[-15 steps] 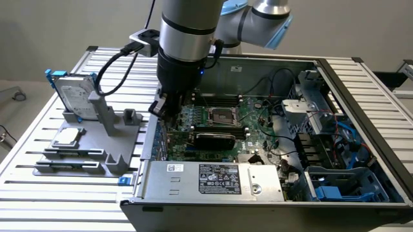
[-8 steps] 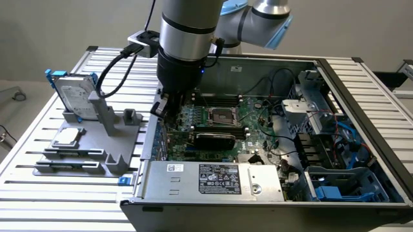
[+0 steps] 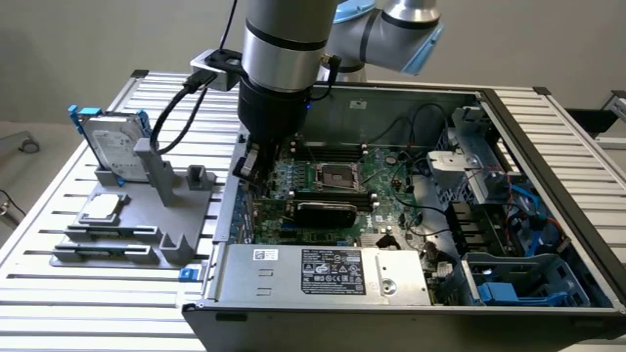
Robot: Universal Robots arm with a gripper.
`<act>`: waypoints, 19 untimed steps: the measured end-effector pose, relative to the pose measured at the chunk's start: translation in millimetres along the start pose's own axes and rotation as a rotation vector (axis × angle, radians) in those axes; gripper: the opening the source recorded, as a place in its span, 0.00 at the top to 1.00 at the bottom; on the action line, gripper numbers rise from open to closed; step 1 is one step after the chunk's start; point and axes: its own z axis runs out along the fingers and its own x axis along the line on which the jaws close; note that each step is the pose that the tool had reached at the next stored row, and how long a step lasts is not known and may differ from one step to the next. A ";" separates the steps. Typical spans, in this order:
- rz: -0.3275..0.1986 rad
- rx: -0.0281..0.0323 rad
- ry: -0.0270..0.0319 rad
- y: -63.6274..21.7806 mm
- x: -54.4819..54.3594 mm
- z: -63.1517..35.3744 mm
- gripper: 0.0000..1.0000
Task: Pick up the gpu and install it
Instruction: 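Press down on the gpu until it lock into place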
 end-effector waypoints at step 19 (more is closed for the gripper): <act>-0.044 0.0006 -0.0012 2.6 -8.9 4.7 0.89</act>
